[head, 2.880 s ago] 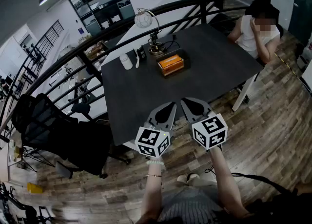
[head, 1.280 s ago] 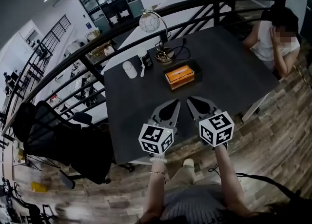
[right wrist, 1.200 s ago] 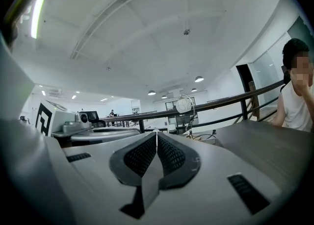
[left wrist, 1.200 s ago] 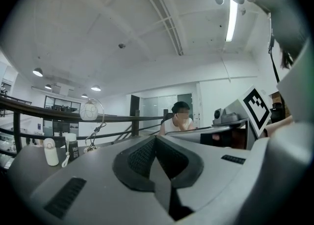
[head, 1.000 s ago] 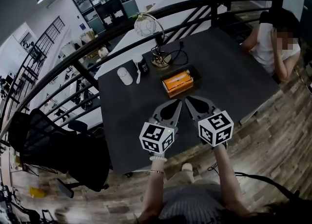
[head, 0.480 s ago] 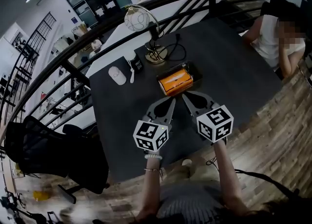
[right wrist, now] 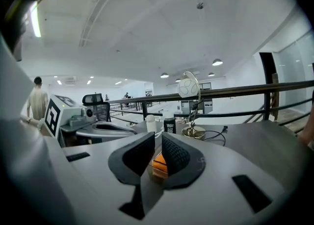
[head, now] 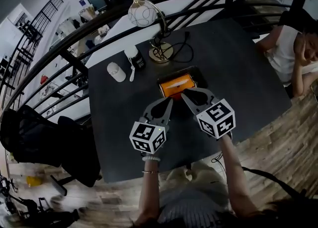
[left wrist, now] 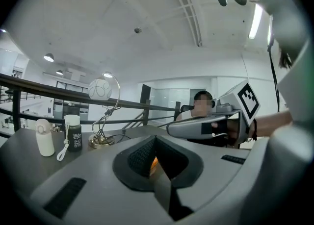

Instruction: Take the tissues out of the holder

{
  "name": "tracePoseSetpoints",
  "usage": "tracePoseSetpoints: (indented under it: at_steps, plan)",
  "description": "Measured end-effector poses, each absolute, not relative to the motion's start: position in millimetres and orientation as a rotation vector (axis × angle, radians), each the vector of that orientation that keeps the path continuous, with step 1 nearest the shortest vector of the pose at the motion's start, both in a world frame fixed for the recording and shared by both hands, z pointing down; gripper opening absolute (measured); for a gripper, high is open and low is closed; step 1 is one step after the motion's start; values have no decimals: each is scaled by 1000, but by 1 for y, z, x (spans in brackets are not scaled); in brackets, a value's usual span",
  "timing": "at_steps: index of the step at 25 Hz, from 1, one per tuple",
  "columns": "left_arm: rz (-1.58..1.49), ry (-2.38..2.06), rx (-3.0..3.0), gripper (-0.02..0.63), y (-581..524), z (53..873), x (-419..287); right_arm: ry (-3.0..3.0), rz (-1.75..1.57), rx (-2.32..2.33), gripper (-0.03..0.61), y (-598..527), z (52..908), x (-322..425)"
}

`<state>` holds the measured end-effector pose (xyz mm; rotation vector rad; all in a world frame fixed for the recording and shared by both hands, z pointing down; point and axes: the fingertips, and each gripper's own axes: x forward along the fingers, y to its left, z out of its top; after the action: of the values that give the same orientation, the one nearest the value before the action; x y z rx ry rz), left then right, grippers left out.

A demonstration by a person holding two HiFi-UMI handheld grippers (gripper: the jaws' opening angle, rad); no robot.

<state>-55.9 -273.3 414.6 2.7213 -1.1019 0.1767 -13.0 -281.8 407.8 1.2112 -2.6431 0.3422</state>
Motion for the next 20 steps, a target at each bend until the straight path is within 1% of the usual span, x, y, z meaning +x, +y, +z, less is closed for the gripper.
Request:
tracePoseSetpoints:
  at_steps: [1,3,4,7,13,20]
  plan:
    - [180,-1118,2711,8,-276,414,-55,-2636,331,1173,32,-285,408,-12]
    - [190,-1143,2695,8,-275,411,-53,-2622,330,1101,73,-288,407,-10]
    - [194,-1153,2690,8,-275,409,-52,-2615,329,1069,81,-290,407,-9]
    - [205,-1188,2671,8,-279,409,-55,-2591,282,960,91,-297,412,-9]
    - [264,-1212,2636,8,-293,420,-68,-2432,153,582,94,-309,449,-23]
    - [309,-1189,2607,8,-309,430,-80,-2235,30,363,94,-329,485,-36]
